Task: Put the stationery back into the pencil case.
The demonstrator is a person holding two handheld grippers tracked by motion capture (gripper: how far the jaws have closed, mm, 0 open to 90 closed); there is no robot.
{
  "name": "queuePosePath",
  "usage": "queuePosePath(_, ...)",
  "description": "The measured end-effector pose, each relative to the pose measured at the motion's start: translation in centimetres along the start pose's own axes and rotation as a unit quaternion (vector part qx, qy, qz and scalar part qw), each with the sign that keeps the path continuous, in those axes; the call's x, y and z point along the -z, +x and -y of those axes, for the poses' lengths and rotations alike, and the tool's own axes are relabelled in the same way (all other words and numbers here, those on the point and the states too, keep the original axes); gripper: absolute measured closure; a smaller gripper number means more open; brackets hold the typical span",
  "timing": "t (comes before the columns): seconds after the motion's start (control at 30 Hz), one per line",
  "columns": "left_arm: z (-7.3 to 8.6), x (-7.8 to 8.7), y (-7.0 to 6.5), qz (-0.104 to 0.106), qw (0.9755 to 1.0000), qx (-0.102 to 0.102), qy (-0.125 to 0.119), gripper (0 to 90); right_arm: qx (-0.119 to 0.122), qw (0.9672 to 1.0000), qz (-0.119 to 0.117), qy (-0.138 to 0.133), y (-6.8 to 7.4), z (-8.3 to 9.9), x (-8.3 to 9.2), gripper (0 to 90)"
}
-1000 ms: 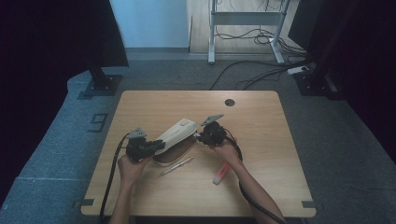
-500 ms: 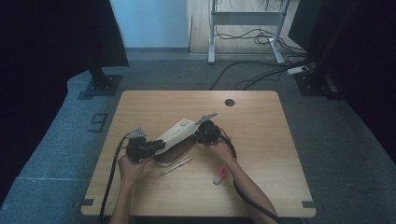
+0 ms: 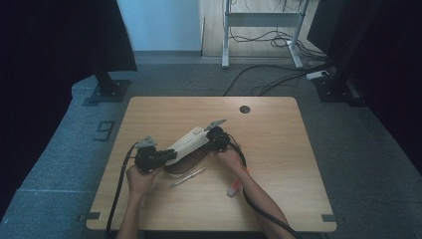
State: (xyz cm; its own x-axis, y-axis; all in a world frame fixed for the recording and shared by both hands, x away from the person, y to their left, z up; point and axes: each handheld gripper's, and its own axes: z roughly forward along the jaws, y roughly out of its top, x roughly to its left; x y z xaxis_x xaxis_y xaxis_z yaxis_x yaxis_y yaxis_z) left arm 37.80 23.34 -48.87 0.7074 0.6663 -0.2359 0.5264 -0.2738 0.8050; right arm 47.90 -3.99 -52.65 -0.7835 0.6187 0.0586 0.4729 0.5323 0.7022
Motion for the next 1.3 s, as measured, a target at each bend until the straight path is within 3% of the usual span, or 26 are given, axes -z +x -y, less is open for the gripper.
queuePosePath(0.4, 0.0, 0.0, 0.1, 0.004, 1.0, 0.001, -0.004, 76.9, -0.003, 1.0, 0.002, -0.005, -0.2, -0.1, -1.0, 71.2)
queuePosePath(0.53, 0.0, 0.0, 0.1, 0.003, 1.0, 0.001, -0.004, 76.8, -0.003, 1.0, -0.006, -0.004, -0.3, -0.1, -1.0, 62.3)
queuePosePath(0.77, 0.1, -0.1, 0.3, -0.001, 1.0, 0.001, -0.004, 76.6, 0.007, 0.9999, -0.008, 0.004, -0.5, -0.1, 0.9, 52.6)
queuePosePath(1.1, 0.1, -0.1, 0.3, -0.003, 1.0, 0.001, -0.003, 77.1, 0.011, 0.9998, -0.012, -0.008, -0.6, 0.5, 3.4, 50.5)
queuePosePath(1.3, 0.1, 0.0, 0.3, -0.004, 1.0, 0.001, -0.004, 77.1, 0.018, 0.9996, -0.02, -0.008, 0.4, 1.3, 4.6, 48.0)
